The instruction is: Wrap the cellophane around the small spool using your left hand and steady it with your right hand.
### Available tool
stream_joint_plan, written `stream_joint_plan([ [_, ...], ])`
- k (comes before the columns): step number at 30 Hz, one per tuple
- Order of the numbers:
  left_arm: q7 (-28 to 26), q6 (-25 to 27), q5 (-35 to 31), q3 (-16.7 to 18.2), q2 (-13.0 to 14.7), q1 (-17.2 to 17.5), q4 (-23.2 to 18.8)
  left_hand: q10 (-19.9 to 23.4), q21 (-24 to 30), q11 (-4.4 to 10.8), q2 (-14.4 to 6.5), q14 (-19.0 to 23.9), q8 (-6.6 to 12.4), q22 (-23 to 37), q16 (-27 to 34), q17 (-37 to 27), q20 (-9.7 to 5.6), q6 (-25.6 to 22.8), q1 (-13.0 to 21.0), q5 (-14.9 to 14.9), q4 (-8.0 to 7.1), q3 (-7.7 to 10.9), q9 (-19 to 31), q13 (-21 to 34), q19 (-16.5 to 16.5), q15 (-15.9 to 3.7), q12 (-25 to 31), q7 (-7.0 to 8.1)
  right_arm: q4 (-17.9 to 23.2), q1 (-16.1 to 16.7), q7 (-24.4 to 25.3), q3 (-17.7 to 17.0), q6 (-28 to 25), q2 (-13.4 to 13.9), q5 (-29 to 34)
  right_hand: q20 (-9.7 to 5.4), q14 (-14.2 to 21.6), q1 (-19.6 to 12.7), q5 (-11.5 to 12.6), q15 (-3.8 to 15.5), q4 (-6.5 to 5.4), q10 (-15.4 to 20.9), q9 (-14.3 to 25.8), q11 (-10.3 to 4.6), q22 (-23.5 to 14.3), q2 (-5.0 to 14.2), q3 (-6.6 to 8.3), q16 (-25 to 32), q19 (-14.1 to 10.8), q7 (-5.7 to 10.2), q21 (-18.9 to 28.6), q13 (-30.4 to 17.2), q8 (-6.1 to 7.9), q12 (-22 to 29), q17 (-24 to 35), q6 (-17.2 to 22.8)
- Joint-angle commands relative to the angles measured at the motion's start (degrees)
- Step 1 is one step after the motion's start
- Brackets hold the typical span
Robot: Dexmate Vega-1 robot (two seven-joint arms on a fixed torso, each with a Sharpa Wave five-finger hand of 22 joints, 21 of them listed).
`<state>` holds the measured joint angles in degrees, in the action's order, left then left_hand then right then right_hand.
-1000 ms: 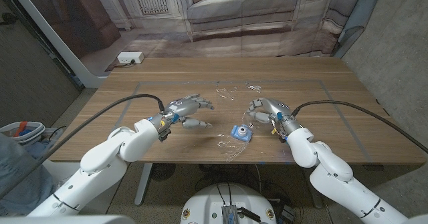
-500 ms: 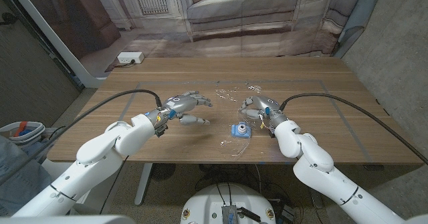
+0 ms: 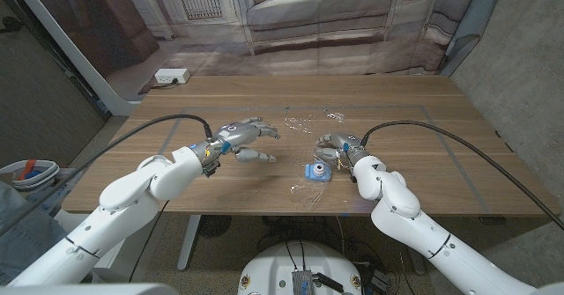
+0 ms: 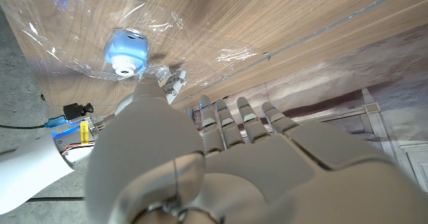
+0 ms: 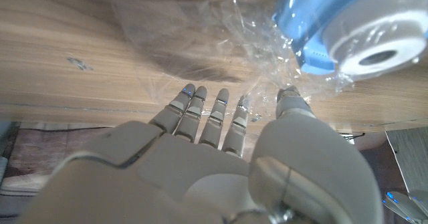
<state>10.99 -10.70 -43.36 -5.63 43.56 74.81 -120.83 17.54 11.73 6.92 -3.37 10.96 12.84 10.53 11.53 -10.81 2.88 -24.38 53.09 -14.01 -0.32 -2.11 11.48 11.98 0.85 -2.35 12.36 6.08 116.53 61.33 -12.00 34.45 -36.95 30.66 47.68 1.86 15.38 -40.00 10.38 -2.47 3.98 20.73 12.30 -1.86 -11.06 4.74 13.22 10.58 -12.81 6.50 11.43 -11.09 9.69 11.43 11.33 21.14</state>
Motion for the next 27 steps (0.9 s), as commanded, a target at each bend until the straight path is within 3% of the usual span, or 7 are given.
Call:
stream_joint_plan([
  [1, 1.24, 4.95, -2.25, 1.01, -1.06, 3.26, -2.73, -0.72, 0.17, -0.24, -0.52, -0.11, -1.07, 0.3, -0.3, -0.09, 0.19, 2.65, 0.46, -0.2, -0.04, 0.05, 0.01, 0.2, 0.43, -2.16, -0.07, -0.36, 5.43, 4.3, 4.53, -4.27, -0.31, 0.68, -4.12, 0.59, -2.28, 3.07, -0.37, -1.18, -0.87, -2.48, -0.23, 1.08, -0.12, -0.89, -1.32, -0.21, 0.87, -1.69, 0.17, -0.15, 0.03, -0.16, 0.03, -6.19],
  [9, -2.67, 8.43, -4.69, 2.8, -3.48, 9.73, -6.3, -0.17, 0.32, 0.01, -0.49, 0.23, -1.84, 0.29, -0.19, -0.05, -0.07, 5.21, 0.57, -0.09, 0.05, -0.07, 0.05, 0.2, 0.12, -2.02, 0.15, -0.35, 7.83, 10.4, 15.1, -10.8, 10.28, 1.35, -11.07, 1.55, -4.08, 7.43, -0.43, -1.73, -2.59, -4.28, -0.52, 1.84, -0.12, -2.02, -3.4, -0.16, 1.63, -2.44, 0.13, -0.21, 0.5, -0.11, 0.14, -8.96],
  [17, -1.67, 12.5, -7.48, 1.33, -5.1, 12.26, -9.15, 0.32, 0.45, 0.42, -0.16, 0.92, -2.17, 0.27, -0.01, 0.01, 0.0, 7.01, 0.84, -0.03, 0.31, -0.23, 0.08, 0.19, -0.25, -2.38, 0.28, -0.88, 5.64, 13.55, 20.84, -16.38, 21.24, 1.94, -18.43, -0.72, -4.5, 11.69, -0.22, -0.03, -4.52, -3.87, -0.75, 2.37, -0.06, -2.15, -5.04, 0.23, 1.42, -3.43, 0.38, -0.12, 1.81, 0.56, 0.12, -6.51],
  [22, -0.72, 14.24, -8.2, -0.24, -6.12, 12.08, -10.17, 0.67, 0.49, 0.57, -0.03, 1.1, -1.7, 0.26, 0.0, 0.04, 0.01, 6.33, 0.98, -0.01, 0.43, -0.3, 0.09, 0.18, -0.37, -2.52, 0.37, -1.15, 5.77, 14.19, 19.31, -18.01, 21.93, 2.82, -20.38, -0.91, -4.39, 12.43, -0.18, 0.14, -4.8, -3.49, -0.8, 2.43, -0.03, -2.25, -5.36, 0.31, 1.39, -3.38, 0.4, -0.08, 2.08, 0.77, 0.05, -5.68],
  [25, -0.18, 14.61, -7.89, -0.84, -6.43, 11.55, -10.29, 0.72, 0.48, 0.57, 0.0, 1.14, -1.43, 0.26, -0.01, 0.04, -0.01, 5.82, 1.02, -0.01, 0.46, -0.32, 0.1, 0.18, -0.37, -2.48, 0.37, -1.08, 6.78, 14.28, 16.74, -18.16, 20.18, 3.88, -20.42, -0.24, -5.3, 12.74, -0.09, -0.69, -4.72, -4.59, -0.87, 2.44, 0.01, -2.52, -5.58, -0.04, 2.41, -3.16, 0.04, -0.04, 2.09, 0.42, -0.12, -5.46],
  [27, 0.14, 14.46, -7.38, -1.17, -6.45, 10.88, -9.97, 0.73, 0.47, 0.53, -0.01, 1.2, -1.22, 0.26, -0.01, 0.04, 0.03, 5.36, 1.04, 0.0, 0.47, -0.34, 0.11, 0.18, -0.36, -2.46, 0.36, -1.08, 8.04, 13.66, 13.49, -17.22, 16.73, 5.03, -19.13, 0.82, -6.72, 12.13, 0.07, -1.68, -4.03, -6.56, -0.93, 2.69, 0.08, -2.76, -5.47, -0.41, 3.62, -2.56, -0.31, -0.01, 2.32, -0.12, -0.38, -4.65],
])
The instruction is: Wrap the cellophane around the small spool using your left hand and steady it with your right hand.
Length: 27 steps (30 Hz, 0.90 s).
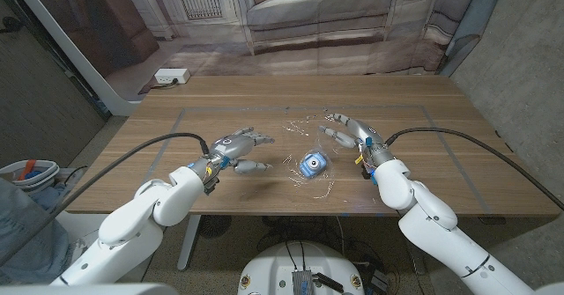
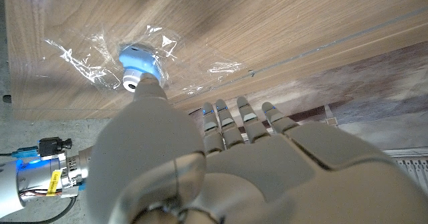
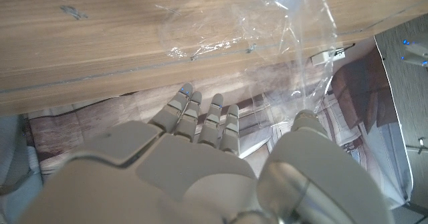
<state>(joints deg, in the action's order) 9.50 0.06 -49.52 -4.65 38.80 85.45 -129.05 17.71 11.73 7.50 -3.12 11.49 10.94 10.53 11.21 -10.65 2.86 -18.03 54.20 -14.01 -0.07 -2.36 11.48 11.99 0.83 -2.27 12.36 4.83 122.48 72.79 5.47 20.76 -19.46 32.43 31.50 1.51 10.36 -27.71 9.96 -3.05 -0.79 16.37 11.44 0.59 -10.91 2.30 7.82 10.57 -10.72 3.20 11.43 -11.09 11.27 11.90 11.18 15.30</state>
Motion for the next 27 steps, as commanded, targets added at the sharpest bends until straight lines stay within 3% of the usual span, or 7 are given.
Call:
stream_joint_plan([
  [1, 1.85, 3.59, -0.98, -2.34, -1.64, -0.18, -1.54, 0.59, 0.46, -0.01, -0.27, 0.71, 0.72, 0.26, 0.33, -0.13, 0.1, -1.06, -0.07, 0.0, 0.22, -0.1, 0.11, 0.17, -0.31, -2.49, 0.37, 0.14, 2.19, 2.0, -4.63, -3.1, -1.27, 3.58, -2.56, 1.85, -3.0, -0.99, 0.64, -1.69, 1.55, -3.46, -0.12, 0.46, -0.01, -0.67, 0.07, -0.61, 2.67, 1.34, -0.58, 0.0, 0.93, -0.78, -0.4, 1.94],
  [4, 1.91, 2.79, -0.52, -2.82, -1.26, -1.41, -0.68, 0.64, 0.43, -0.2, -0.31, 0.7, 0.83, 0.26, 0.31, -0.13, 0.22, -1.28, -0.09, 0.0, 0.2, -0.12, 0.11, 0.17, -0.23, -2.44, 0.37, 0.19, 3.19, 0.19, -8.83, -0.37, -4.88, 5.33, 0.29, 2.43, -4.27, -3.07, 1.31, -1.99, 3.27, -5.06, -0.17, 0.48, 0.09, -1.38, 0.47, -0.55, 3.54, 2.74, -0.61, 0.0, 1.41, -0.85, -0.56, 3.4],
  [5, 1.9, 2.38, -0.19, -2.9, -1.09, -1.82, -0.32, 0.64, 0.42, -0.18, -0.35, 0.67, 0.92, 0.26, 0.3, -0.14, 0.23, -1.48, -0.11, 0.01, 0.19, -0.13, 0.11, 0.17, -0.21, -2.54, 0.36, 0.23, 3.43, -0.5, -9.92, 0.79, -5.71, 5.92, 1.58, 3.26, -5.27, -4.39, 1.75, -2.24, 4.29, -5.76, -0.2, 0.25, 0.13, -1.72, 0.75, -0.62, 4.37, 3.38, -0.72, 0.0, 1.62, -0.81, -0.61, 4.17],
  [10, 1.96, 0.48, 1.47, -3.13, -0.28, -3.74, 1.53, 0.75, 0.41, -0.29, -0.5, 0.7, 1.31, 0.27, 0.29, -0.17, 0.35, -2.44, -0.18, 0.02, 0.11, -0.15, 0.12, 0.17, -0.19, -2.49, 0.37, 0.36, 5.17, -2.87, -13.73, 4.62, -9.25, 6.66, 5.69, 4.09, -6.52, -5.44, 2.19, -2.51, 5.22, -7.21, -0.22, 0.47, 0.16, -2.34, 0.82, -0.69, 5.05, 3.71, -0.73, 0.0, 1.49, -0.99, -0.64, 4.24],
  [17, 1.3, -2.02, 3.76, -2.46, 0.77, -5.08, 3.73, 0.89, 0.43, -0.4, -0.68, 0.77, 1.51, 0.28, 0.3, -0.19, 0.33, -2.97, -0.25, 0.04, 0.03, -0.15, 0.12, 0.17, -0.23, -2.47, 0.39, 0.47, 7.0, -6.63, -19.49, 8.91, -13.05, 6.81, 10.12, 5.02, -7.47, -3.83, 2.54, -3.24, 5.05, -7.86, -0.21, 1.09, 0.13, -4.36, -0.64, -0.45, 6.53, 2.96, -0.88, -0.01, 1.12, -0.73, -0.48, 3.96],
  [23, 0.16, -1.77, 2.66, -1.41, 1.35, -4.1, 3.66, 1.0, 0.44, -0.25, -0.82, 0.77, 1.57, 0.28, 0.28, -0.21, 0.4, -3.2, -0.33, 0.06, -0.05, -0.17, 0.11, 0.17, -0.25, -2.5, 0.41, 0.41, 8.26, -7.12, -18.66, 10.13, -13.25, 6.1, 12.61, 4.47, -7.86, -1.54, 2.86, -2.78, 4.18, -7.89, -0.18, 1.14, 0.07, -5.29, -1.9, -0.18, 7.3, 3.17, -0.76, -0.01, 1.33, -0.4, -0.31, 5.18],
  [27, -2.21, 0.09, -2.53, -0.89, 1.62, -1.25, 1.19, 0.63, 0.38, -0.56, -0.77, 0.48, 1.06, 0.28, 0.14, -0.19, 0.44, -1.95, -0.27, 0.11, 0.01, -0.24, 0.1, 0.17, -0.11, -2.38, 0.22, 0.43, 7.8, -6.22, -16.71, 7.61, -11.88, 4.88, 9.67, 5.44, -8.46, 1.56, 3.62, -3.34, 2.98, -8.92, -0.18, 1.68, 0.05, -6.28, -3.6, 0.08, 7.99, 1.36, -0.44, -0.01, -0.76, -0.33, -0.18, 0.03],
])
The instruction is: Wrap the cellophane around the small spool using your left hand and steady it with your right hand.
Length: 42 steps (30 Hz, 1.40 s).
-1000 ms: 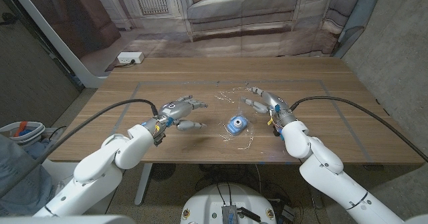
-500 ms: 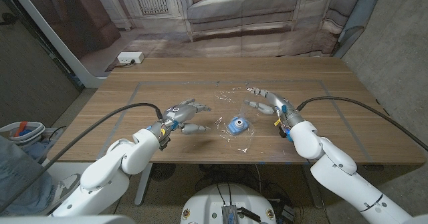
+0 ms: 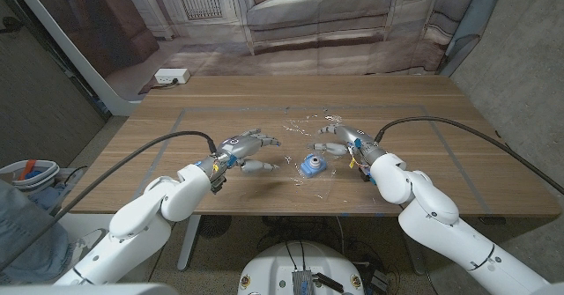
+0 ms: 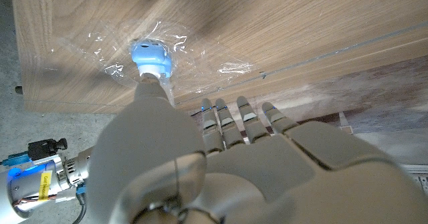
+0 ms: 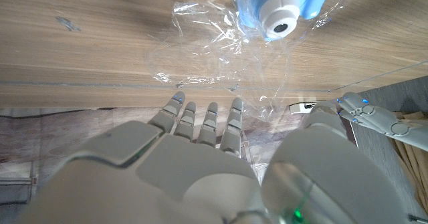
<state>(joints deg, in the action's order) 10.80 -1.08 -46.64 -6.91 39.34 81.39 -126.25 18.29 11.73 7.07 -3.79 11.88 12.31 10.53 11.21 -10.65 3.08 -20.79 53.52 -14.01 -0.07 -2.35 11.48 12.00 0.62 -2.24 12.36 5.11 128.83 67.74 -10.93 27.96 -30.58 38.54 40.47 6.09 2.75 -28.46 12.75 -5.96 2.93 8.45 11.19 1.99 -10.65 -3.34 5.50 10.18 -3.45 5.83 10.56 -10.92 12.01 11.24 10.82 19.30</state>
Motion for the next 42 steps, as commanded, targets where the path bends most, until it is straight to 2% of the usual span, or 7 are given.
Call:
stream_joint_plan([
  [1, -3.54, 1.96, -6.46, 1.61, 1.08, 3.74, -2.52, -0.19, 0.35, 0.1, 0.05, 0.06, -0.51, 0.27, 0.1, -0.17, 0.23, 1.31, 0.52, 0.12, 0.11, -0.29, 0.1, 0.16, 0.17, -2.45, 0.1, 0.12, 1.13, -0.62, 0.49, -0.85, 0.27, -1.57, -1.09, 1.24, -0.93, 3.11, 1.07, -0.51, -1.06, -1.27, 0.08, 0.65, -0.21, -0.84, -1.72, 0.54, 0.94, -1.62, 0.48, -0.17, -1.83, 0.35, 0.2, -5.52],
  [6, -3.25, 5.22, -9.13, 2.39, -0.2, 7.61, -5.8, -0.75, 0.22, 0.4, 0.76, -0.42, -1.1, 0.24, -0.13, -0.08, -0.01, 3.1, 1.09, 0.11, 0.63, -0.5, 0.08, 0.14, 0.47, -2.5, -0.15, 0.36, -0.94, 1.85, 4.67, -6.13, 6.24, -2.6, -8.47, 1.24, -1.51, 6.25, 1.6, -0.81, -2.44, -1.96, 0.06, 2.48, -0.2, -1.3, -3.26, 0.61, 1.57, -4.03, 0.59, -0.13, -2.26, 0.45, 0.25, -10.82],
  [10, -1.83, 7.19, -10.92, 1.75, -0.95, 9.26, -7.48, -1.82, 0.08, 0.56, 1.27, -1.05, -1.67, 0.24, -0.31, -0.07, -0.17, 5.64, 1.55, 0.03, 1.04, -0.72, 0.09, 0.14, 0.91, -2.43, -0.53, 0.13, -2.09, 2.75, 6.1, -8.37, 9.5, -2.31, -11.55, 0.76, -1.91, 7.77, 1.86, -0.46, -3.12, -2.29, 0.02, 2.69, -0.18, -1.44, -4.0, 0.58, 1.8, -5.25, 0.66, -0.11, -2.43, 0.49, 0.25, -13.79],
  [19, -4.69, 12.34, -22.29, -5.4, -4.78, 11.52, -8.77, -1.23, 0.2, 0.94, 1.44, -0.76, -0.71, 0.24, -0.05, -0.09, 0.36, 4.69, 2.14, -0.09, 1.42, -0.81, 0.13, 0.16, 0.79, -2.64, -0.16, 0.04, -5.17, 1.86, 4.21, -12.18, 13.89, -1.36, -18.6, 0.55, -2.15, 8.91, 2.0, -0.28, -3.7, -2.73, 0.02, 2.56, -0.18, -1.35, -4.45, 0.59, 1.81, -5.31, 0.73, -0.11, -2.07, 0.43, 0.28, -14.26],
  [25, -10.66, 12.31, -26.6, -12.06, -8.97, 6.93, -4.49, 2.27, 0.65, 2.64, 0.73, 2.12, 0.82, 0.22, 0.84, -0.05, -0.27, 0.75, 3.74, -0.13, 2.16, -0.29, 0.13, 0.11, -0.51, -3.79, 1.0, 0.99, -8.0, 0.98, 2.94, -14.01, 17.94, 0.07, -22.14, 0.53, -2.19, 9.57, 2.09, -0.14, -4.04, -2.66, 0.01, 2.42, -0.18, -1.28, -4.7, 0.63, 1.84, -5.19, 0.76, -0.11, -1.85, 0.52, 0.29, -14.3],
  [34, -3.7, 12.23, -29.47, -18.54, -11.63, 0.19, -1.64, 3.05, 0.61, 2.82, 0.81, 2.63, 1.21, 0.22, 0.83, -0.01, -0.41, -0.58, 4.15, -0.1, 2.42, -0.31, 0.1, 0.06, -0.53, -3.88, 1.1, 1.23, -10.29, 2.1, 2.15, -18.49, 20.24, 0.36, -27.93, 0.48, -2.14, 10.28, 2.19, -0.04, -4.4, -2.68, -0.01, 2.3, -0.17, -1.21, -4.99, 0.7, 1.69, -4.94, 0.86, -0.11, -1.55, 0.59, 0.3, -14.08],
  [42, 7.96, 10.3, -26.98, -19.68, -11.69, -5.24, -3.61, 5.06, 0.48, 3.76, 1.25, 3.18, 2.01, 0.2, 0.78, 0.02, -0.47, -3.39, 4.39, -0.07, 2.68, -0.61, 0.01, -0.02, -0.39, -4.33, 1.46, 2.47, -11.64, 0.89, 0.02, -18.85, 19.37, 1.2, -29.68, 0.68, -2.1, 10.75, 2.27, 0.0, -4.63, -2.74, -0.02, 2.19, -0.17, -1.18, -5.21, 0.74, 1.55, -4.81, 0.94, -0.1, -1.38, 0.62, 0.29, -13.95],
])
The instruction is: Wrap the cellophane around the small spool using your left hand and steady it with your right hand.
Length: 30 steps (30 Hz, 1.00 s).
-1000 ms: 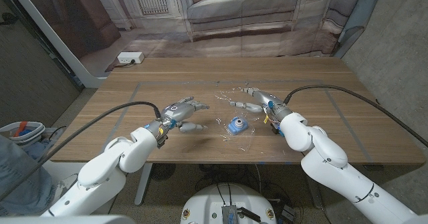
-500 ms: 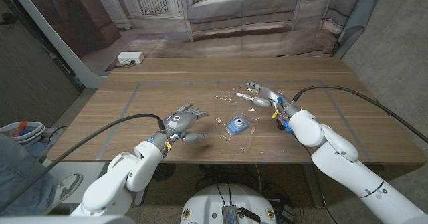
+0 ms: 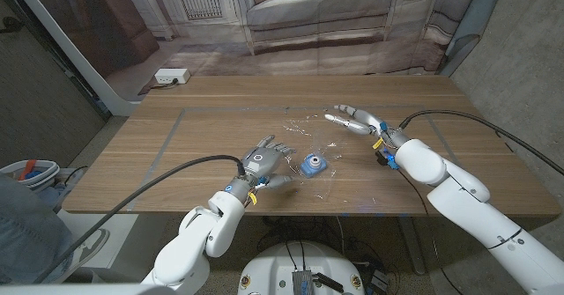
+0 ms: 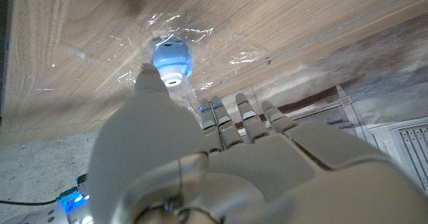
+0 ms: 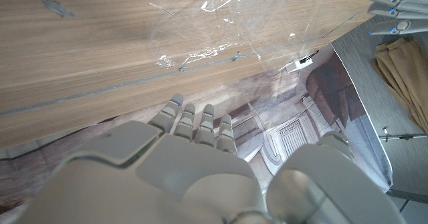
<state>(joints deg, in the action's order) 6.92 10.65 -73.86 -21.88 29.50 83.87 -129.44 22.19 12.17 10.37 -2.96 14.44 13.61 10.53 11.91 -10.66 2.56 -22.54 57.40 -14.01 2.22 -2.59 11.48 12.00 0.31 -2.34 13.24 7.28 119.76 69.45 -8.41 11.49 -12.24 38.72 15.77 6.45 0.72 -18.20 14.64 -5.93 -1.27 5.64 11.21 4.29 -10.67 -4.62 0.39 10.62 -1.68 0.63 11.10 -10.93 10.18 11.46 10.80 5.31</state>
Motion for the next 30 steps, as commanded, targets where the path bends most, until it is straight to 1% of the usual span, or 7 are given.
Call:
stream_joint_plan([
  [1, 13.66, -1.65, 0.55, -4.72, -1.75, -8.46, -0.88, 1.48, 0.0, 0.68, 0.46, 0.63, 0.73, 0.2, 0.05, 0.03, 0.05, -1.82, 0.53, -0.07, 0.41, -0.41, 0.0, -0.03, -0.01, -4.24, 0.65, 0.37, -2.79, -1.07, -2.7, -2.29, 1.16, 1.12, -5.11, 0.39, -0.07, 0.55, 0.39, -0.02, -0.46, 0.04, -0.04, -0.14, -0.15, 0.11, -0.11, 0.31, -0.24, 0.4, 0.41, -0.09, 0.46, 0.4, 0.3, 0.04],
  [9, 27.56, -1.95, 0.16, -5.73, -1.33, -13.19, -2.72, 1.82, -0.08, 0.8, 0.65, 0.49, 0.61, 0.19, -0.1, 0.05, 0.16, -1.96, 0.64, -0.06, 0.52, -0.54, -0.06, -0.08, 0.14, -4.21, 0.54, 0.38, -4.0, -2.49, -3.72, -1.91, 0.74, 1.54, -5.88, 0.61, -0.09, 0.93, 0.47, 0.11, -0.65, -0.18, -0.05, -0.43, -0.14, 0.15, -0.29, 0.32, -0.19, 0.55, 0.4, -0.09, 0.61, 0.36, 0.29, 0.19],
  [13, 31.5, -2.03, 0.14, -5.83, -1.32, -14.18, -3.12, 2.53, -0.22, 0.97, 0.68, 0.43, 0.76, 0.19, -0.17, 0.05, 0.14, -2.62, 0.74, -0.05, 0.59, -0.58, -0.08, -0.11, 0.49, -4.19, 0.67, 0.41, -4.26, -3.01, -4.1, -1.71, 0.35, 1.84, -5.95, 0.65, -0.07, 1.09, 0.5, 0.07, -0.73, -0.12, -0.05, -0.48, -0.14, 0.17, -0.37, 0.33, -0.2, 0.63, 0.41, -0.09, 0.68, 0.41, 0.28, 0.28],
  [22, 32.92, -2.92, 1.4, -5.68, -1.49, -14.85, -2.76, 3.67, -0.26, 1.41, 0.66, 0.53, 1.08, 0.19, -0.19, 0.06, 0.21, -4.1, 0.94, -0.04, 0.69, -0.65, -0.13, -0.18, 0.61, -4.35, 0.74, 0.68, -4.98, -3.63, -4.03, -1.41, 0.67, 1.64, -6.6, 0.73, -0.02, 1.41, 0.58, 0.11, -0.89, -0.1, -0.06, -0.32, -0.14, 0.21, -0.52, 0.36, -0.3, 0.72, 0.46, -0.09, 0.82, 0.47, 0.27, 0.48],
  [25, 32.21, -4.83, 3.96, -5.2, -0.58, -15.11, -2.55, 4.15, -0.25, 1.58, 0.45, 0.63, 1.16, 0.18, -0.17, 0.04, 0.21, -4.54, 1.14, -0.05, 0.74, -0.56, -0.14, -0.19, 0.59, -4.4, 0.78, 0.92, -4.87, -3.54, -3.92, -1.37, 0.48, 1.61, -6.66, 0.73, -0.02, 1.51, 0.61, 0.09, -0.95, -0.11, -0.06, -0.38, -0.14, 0.24, -0.58, 0.36, -0.35, 0.67, 0.48, -0.09, 0.9, 0.49, 0.25, 0.64],
  [26, 32.26, -5.49, 5.05, -4.91, -0.17, -15.19, -2.56, 4.22, -0.25, 1.66, 0.36, 0.65, 1.12, 0.18, -0.17, 0.04, 0.21, -4.59, 1.27, -0.05, 0.79, -0.51, -0.15, -0.21, 0.58, -4.58, 0.73, 1.39, -4.85, -3.51, -3.78, -1.34, 0.46, 1.57, -6.6, 0.74, -0.01, 1.54, 0.62, 0.09, -0.96, -0.09, -0.06, -0.31, -0.13, 0.25, -0.59, 0.36, -0.36, 0.72, 0.49, -0.09, 0.91, 0.5, 0.25, 0.65],
  [30, 31.37, -8.08, 9.11, -3.22, 2.01, -14.89, -2.89, 3.89, -0.25, 1.73, 0.29, 0.66, 0.92, 0.18, -0.21, 0.05, 0.21, -4.34, 1.55, -0.06, 0.93, -0.45, -0.16, -0.23, 0.58, -4.78, 0.45, 1.73, -4.77, -3.43, -3.28, -1.15, 0.51, 1.33, -6.49, 0.75, 0.01, 1.61, 0.65, 0.07, -1.0, -0.07, -0.06, -0.3, -0.13, 0.28, -0.63, 0.37, -0.37, 0.76, 0.5, -0.08, 1.01, 0.52, 0.24, 0.86],
])
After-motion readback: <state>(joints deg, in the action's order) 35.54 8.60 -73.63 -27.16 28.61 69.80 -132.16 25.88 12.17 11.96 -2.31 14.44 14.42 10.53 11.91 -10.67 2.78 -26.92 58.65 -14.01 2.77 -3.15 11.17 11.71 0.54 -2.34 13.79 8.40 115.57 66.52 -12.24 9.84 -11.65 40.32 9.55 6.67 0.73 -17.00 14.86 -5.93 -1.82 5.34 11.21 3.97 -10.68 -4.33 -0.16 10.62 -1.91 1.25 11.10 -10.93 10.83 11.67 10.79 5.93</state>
